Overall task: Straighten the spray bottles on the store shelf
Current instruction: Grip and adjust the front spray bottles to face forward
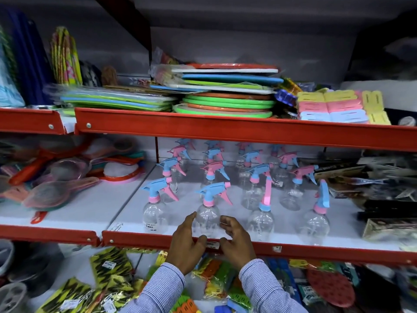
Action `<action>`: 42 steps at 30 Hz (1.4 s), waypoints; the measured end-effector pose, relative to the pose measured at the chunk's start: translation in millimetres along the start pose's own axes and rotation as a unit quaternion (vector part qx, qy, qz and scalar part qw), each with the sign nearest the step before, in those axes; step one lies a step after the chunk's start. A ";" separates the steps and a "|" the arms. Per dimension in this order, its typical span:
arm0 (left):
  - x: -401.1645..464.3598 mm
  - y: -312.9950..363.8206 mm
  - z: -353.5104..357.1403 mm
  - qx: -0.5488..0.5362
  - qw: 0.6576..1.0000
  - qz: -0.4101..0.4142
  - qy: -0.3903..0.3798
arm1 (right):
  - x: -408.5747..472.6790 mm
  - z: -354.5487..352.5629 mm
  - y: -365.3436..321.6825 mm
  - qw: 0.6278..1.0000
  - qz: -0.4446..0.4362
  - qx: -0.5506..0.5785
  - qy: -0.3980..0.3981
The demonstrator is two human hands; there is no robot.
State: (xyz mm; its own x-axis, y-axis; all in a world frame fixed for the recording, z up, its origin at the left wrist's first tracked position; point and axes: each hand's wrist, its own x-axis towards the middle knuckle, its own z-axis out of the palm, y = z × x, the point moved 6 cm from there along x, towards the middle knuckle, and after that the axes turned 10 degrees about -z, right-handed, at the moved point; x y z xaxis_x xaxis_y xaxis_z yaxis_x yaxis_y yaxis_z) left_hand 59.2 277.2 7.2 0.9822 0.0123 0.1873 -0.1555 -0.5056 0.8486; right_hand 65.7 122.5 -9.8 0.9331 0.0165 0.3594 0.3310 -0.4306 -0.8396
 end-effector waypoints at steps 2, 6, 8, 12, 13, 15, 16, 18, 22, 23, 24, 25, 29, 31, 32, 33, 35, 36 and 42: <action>-0.1 -0.4 0.2 -0.003 1.000 -0.001 -0.005 | -0.4 0.1 1.1 1.000 0.000 -0.004 0.003; 0.9 -2.6 -1.0 -0.001 1.000 -0.011 -0.008 | 0.0 -0.1 1.6 1.000 -0.005 -0.017 0.008; 0.1 -4.1 -0.5 0.002 1.000 -0.011 -0.007 | -1.8 -0.4 1.3 1.000 -0.009 -0.011 0.016; -7.5 -8.1 -6.6 -0.002 0.999 0.012 0.030 | -21.6 -14.7 0.7 0.994 -0.039 0.016 0.100; -10.3 -7.6 -8.1 -0.006 0.999 0.028 0.042 | -30.1 -21.8 2.0 0.991 -0.044 0.014 0.126; -15.4 -3.6 -7.1 -0.012 0.996 0.065 0.064 | -46.4 -39.2 8.1 0.983 -0.041 0.007 0.180; -17.7 -0.1 -4.0 -0.017 0.994 0.084 0.071 | -53.2 -49.7 11.7 0.977 -0.034 0.006 0.209; -22.5 10.0 9.5 -0.029 0.990 0.117 0.067 | -63.3 -72.2 17.8 0.964 -0.030 0.002 0.263; -27.1 31.8 52.0 -0.035 0.991 0.132 0.001 | -69.0 -110.9 31.0 0.951 -0.042 -0.033 0.304; -26.7 35.9 62.5 -0.032 0.992 0.124 -0.012 | -66.9 -117.9 35.9 0.954 -0.035 -0.032 0.296; -25.0 38.7 71.1 -0.030 0.993 0.113 -0.020 | -62.6 -122.6 40.7 0.959 -0.021 -0.023 0.282; -23.8 41.7 79.3 -0.030 0.994 0.100 -0.025 | -57.3 -126.7 45.3 0.966 -0.008 -0.014 0.260; -18.6 50.5 99.9 -0.033 0.998 0.053 -0.012 | -27.2 -127.4 55.1 0.994 0.023 -0.019 0.105; -19.6 55.6 107.0 -0.019 0.999 0.043 0.005 | -15.7 -124.7 58.7 0.999 0.037 -0.025 0.025; -20.3 58.1 110.2 -0.007 0.999 0.041 0.012 | -12.3 -123.6 60.1 0.999 0.041 -0.032 -0.007; -20.5 61.4 113.9 0.003 0.999 0.042 0.016 | -9.7 -123.8 61.5 0.998 0.041 -0.040 -0.032; -19.9 64.6 118.0 0.011 0.999 0.035 0.026 | -8.8 -123.8 61.4 0.997 0.030 -0.046 -0.054; -19.4 65.7 119.2 0.013 0.999 0.027 0.033 | -9.4 -125.6 61.1 0.997 0.023 -0.040 -0.055; -17.7 67.4 124.3 0.033 0.999 -0.020 0.038 | -20.1 -133.5 54.6 0.999 -0.016 -0.012 -0.047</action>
State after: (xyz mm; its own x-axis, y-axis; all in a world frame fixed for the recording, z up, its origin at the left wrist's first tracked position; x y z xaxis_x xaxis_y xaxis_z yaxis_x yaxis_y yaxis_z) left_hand 44.4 135.6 -0.5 0.9763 0.0985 0.1925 -0.1057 -0.5590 0.8224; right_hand 46.2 -21.8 -8.5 0.9318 0.1140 0.3446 0.3577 -0.4503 -0.8181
